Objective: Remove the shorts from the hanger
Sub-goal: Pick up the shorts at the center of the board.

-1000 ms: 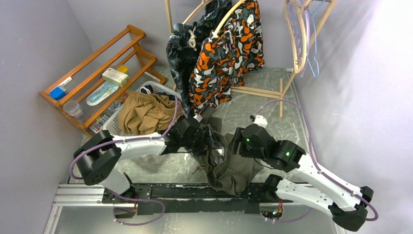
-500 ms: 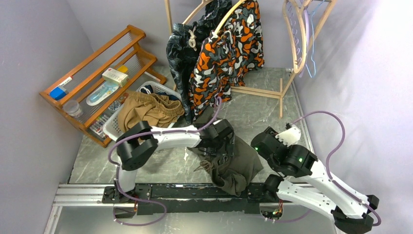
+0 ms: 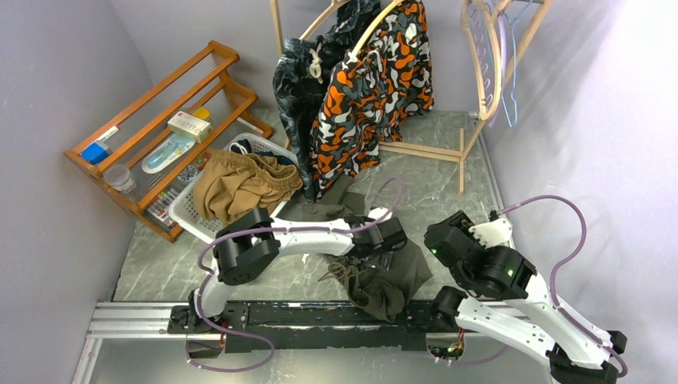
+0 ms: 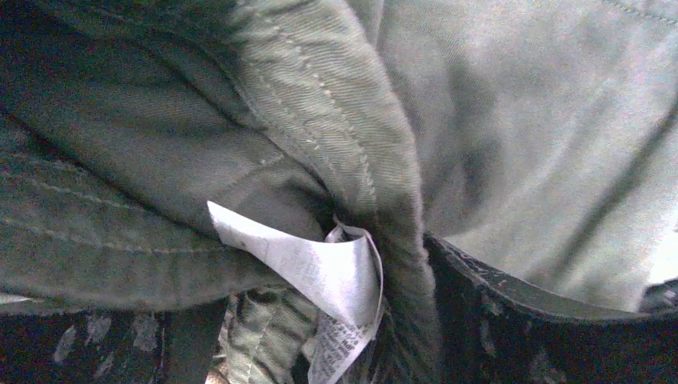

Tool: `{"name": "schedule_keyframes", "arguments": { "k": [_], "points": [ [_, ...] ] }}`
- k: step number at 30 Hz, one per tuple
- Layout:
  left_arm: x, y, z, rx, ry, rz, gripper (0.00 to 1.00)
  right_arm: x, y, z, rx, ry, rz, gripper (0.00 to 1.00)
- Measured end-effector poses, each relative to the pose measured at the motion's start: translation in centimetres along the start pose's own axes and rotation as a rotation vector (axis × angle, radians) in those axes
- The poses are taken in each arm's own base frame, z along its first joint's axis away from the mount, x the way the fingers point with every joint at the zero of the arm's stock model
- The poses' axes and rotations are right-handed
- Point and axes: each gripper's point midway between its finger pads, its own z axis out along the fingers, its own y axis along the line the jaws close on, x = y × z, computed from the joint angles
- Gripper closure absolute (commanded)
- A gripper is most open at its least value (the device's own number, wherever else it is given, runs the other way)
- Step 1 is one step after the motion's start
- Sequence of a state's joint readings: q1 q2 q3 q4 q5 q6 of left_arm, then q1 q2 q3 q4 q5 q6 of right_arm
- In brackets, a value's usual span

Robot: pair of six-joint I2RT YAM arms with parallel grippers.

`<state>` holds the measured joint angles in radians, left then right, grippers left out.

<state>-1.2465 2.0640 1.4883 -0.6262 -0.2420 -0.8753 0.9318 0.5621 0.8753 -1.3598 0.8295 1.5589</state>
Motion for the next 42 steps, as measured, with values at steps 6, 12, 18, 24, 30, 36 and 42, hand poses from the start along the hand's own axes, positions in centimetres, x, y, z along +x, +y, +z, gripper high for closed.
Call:
{"name": "schedule_keyframes", "arguments": {
  "k": [6,12,18,24,30,36,42],
  "points": [
    [0.7,0.7,0.8,-0.148,-0.106,0.119,0.34,-0.2,0.0,0.1,0.006,-0.014,0.005,0.29],
    [0.6,2.1,0.8,-0.202,-0.146,0.144,0.77,-0.2,0.1,0.3,0.015,-0.024,-0.003,0.29],
    [-0.5,3.4,0.2,-0.234,-0.167,0.085,0.93,-0.3,0.0,0.3,0.011,-0.026,0.002,0.29],
    [-2.4,11.3,-2.7,-0.42,-0.13,0.024,0.93,-0.5,0.0,0.2,0.003,-0.032,0.012,0.29],
    [-8.9,14.6,-12.0,-0.373,-0.317,-0.129,0.93,-0.4,0.0,0.2,0.008,-0.031,0.006,0.29],
    [-12.8,15.5,-21.7,-0.235,-0.551,-0.194,0.93,0.0,-0.3,0.6,0.022,-0.03,-0.009,0.29],
    [-14.0,19.6,-26.1,-0.283,-0.642,-0.267,0.93,0.0,-0.3,0.5,0.021,-0.025,-0.009,0.29]
  ]
}}
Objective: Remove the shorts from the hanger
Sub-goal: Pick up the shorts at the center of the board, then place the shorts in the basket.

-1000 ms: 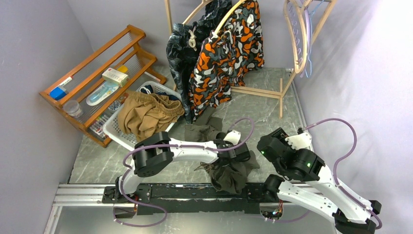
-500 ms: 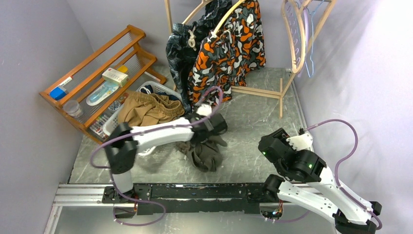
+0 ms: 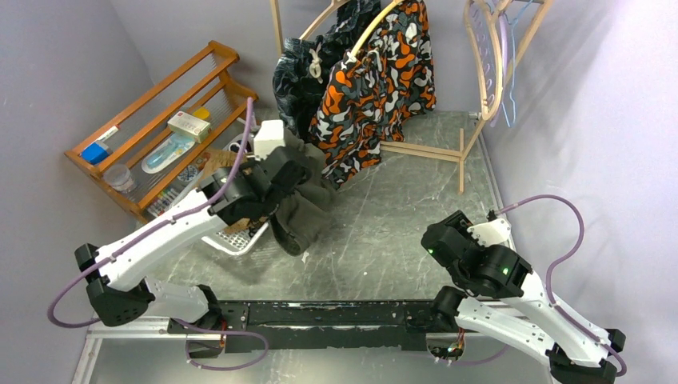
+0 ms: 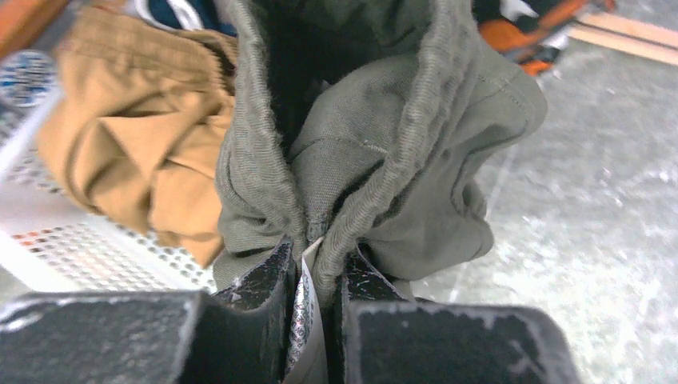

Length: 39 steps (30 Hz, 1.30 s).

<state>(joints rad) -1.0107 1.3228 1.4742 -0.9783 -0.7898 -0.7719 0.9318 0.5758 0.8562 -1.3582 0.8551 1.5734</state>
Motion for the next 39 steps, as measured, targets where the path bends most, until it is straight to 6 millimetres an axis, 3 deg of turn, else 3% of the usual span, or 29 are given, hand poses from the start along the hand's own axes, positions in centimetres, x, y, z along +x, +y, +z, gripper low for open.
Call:
{"name": "schedule_keyframes", "arguments": {
  "k": [9,17,20,24,27,30,33,39],
  "points": [
    [-4.1,7.9,-0.2,-0.203,-0.061,-0.054,0.93,0.2,0.2,0.0,-0.007,0.009,-0.011,0.29],
    [-10.7,12.3,-4.5,-0.247,-0.226,-0.141,0.93,0.5,0.5,0.1,-0.009,0.018,-0.018,0.29],
    [-12.0,14.0,-5.6,-0.299,-0.27,-0.154,0.93,0.5,0.6,0.1,-0.011,0.018,-0.02,0.29],
    [-12.3,16.3,-6.1,-0.391,-0.285,-0.138,0.93,0.6,0.8,0.1,-0.011,0.019,-0.025,0.29],
    [-11.8,17.4,-5.8,-0.431,-0.269,-0.13,0.93,0.7,0.9,0.2,-0.011,0.02,-0.03,0.29],
    [-10.0,17.8,-4.7,-0.444,-0.227,-0.115,0.93,0.9,1.0,0.3,-0.012,0.023,-0.034,0.29],
    [-6.4,18.1,-1.9,-0.456,-0.143,-0.084,0.93,1.3,0.9,0.5,-0.008,0.029,-0.042,0.29],
    [3.4,21.6,6.7,-0.517,0.165,-0.106,0.93,1.5,1.1,0.7,-0.014,0.033,-0.068,0.29]
  ]
}}
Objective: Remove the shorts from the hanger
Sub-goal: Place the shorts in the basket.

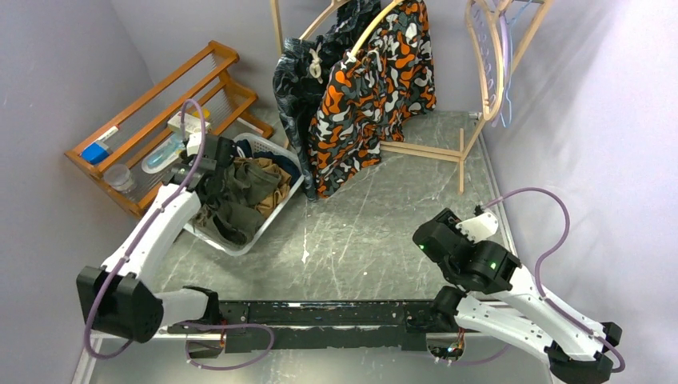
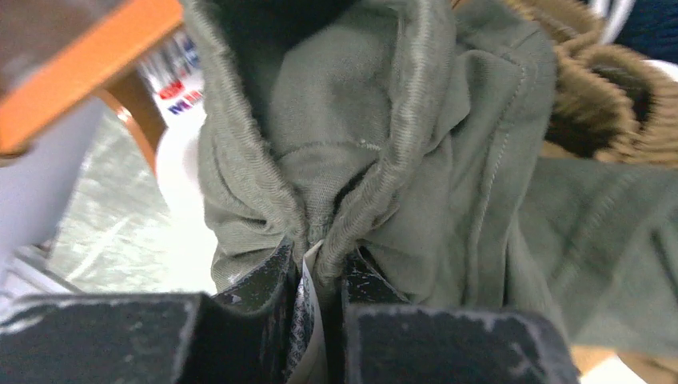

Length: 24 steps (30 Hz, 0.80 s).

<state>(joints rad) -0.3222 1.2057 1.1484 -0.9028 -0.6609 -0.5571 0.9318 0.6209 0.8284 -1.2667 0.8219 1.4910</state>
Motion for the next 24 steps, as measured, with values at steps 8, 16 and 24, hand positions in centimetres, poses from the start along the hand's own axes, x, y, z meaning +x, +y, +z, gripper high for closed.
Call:
{"name": "schedule_keyframes", "arguments": {
  "k": [8,16,24],
  "points": [
    [2.2,-1.5,4.4,0.12,0.129,-0.069,0.93,0.1,-0.1,0.0,0.0,0.002,-0.01,0.29],
    [8.6,-2.7,6.7,0.164,0.239,-0.123,0.72,0.7,0.0,0.3,-0.026,0.013,-0.013,0.29],
    [11.0,-3.5,6.8,0.223,0.265,-0.236,0.41,2.0,2.0,1.0,-0.051,0.047,-0.154,0.28]
  ]
}}
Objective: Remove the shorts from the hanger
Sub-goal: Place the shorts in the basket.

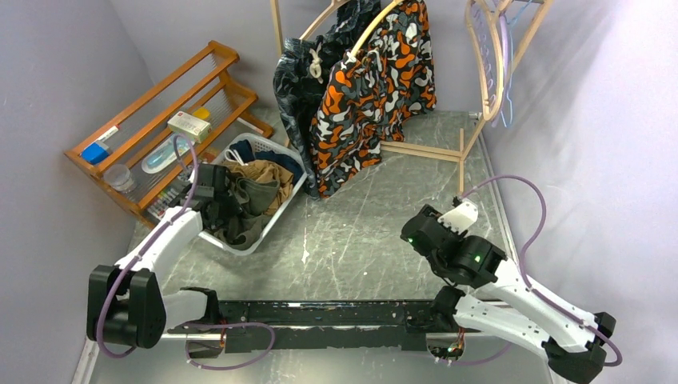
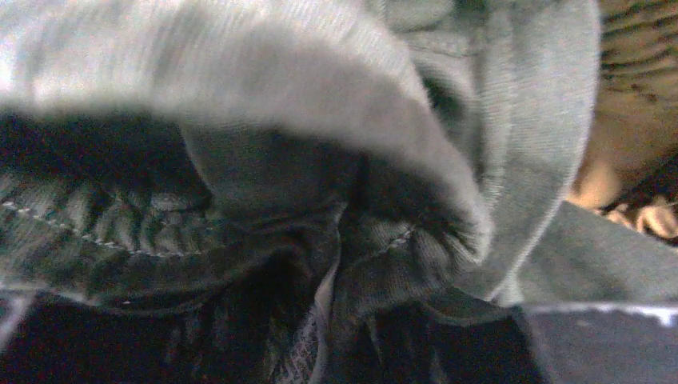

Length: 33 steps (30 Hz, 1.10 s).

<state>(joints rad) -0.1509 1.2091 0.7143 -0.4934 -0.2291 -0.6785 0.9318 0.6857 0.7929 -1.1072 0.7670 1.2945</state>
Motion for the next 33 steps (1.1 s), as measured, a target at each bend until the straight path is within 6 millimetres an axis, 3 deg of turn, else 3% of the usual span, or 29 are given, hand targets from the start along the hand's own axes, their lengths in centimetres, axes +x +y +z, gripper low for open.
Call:
{"name": "schedule_keyframes", "arguments": {
  "k": [2,5,11,15,21,24,27,33],
  "points": [
    [0.0,0.0,-0.5,0.005,0.004,-0.006,0.3,0.1,0.2,0.1,0.004,0.006,-0.027,0.28],
    [-0.9,-0.2,-2.2,0.017,-0.011,-0.01,0.22,-0.1,0.7,0.0,-0.004,0.01,-0.051,0.24],
    [-6.2,-2.0,-8.6,0.123,-0.185,-0.052,0.18,-0.5,1.7,-0.7,-0.077,0.016,-0.078,0.02],
    [-7.8,-1.9,-11.5,0.16,-0.261,-0.067,0.17,-1.5,3.4,-2.0,-0.207,0.003,-0.067,0.0],
    [-7.6,-1.5,-12.9,0.185,-0.277,-0.026,0.13,-5.5,6.6,-6.4,-0.541,-0.112,0.039,0.0],
    [-7.6,-1.9,-13.7,0.226,-0.29,0.004,0.09,-7.3,7.7,-8.0,-0.626,-0.169,0.04,0.0],
    [-7.7,-2.2,-14.4,0.258,-0.307,0.028,0.05,-8.0,9.5,-8.2,-0.612,-0.174,-0.048,0.0],
    [-8.0,-2.3,-15.3,0.302,-0.354,0.057,0.0,-9.8,16.7,-7.9,-0.552,-0.151,-0.263,0.0]
  ]
}}
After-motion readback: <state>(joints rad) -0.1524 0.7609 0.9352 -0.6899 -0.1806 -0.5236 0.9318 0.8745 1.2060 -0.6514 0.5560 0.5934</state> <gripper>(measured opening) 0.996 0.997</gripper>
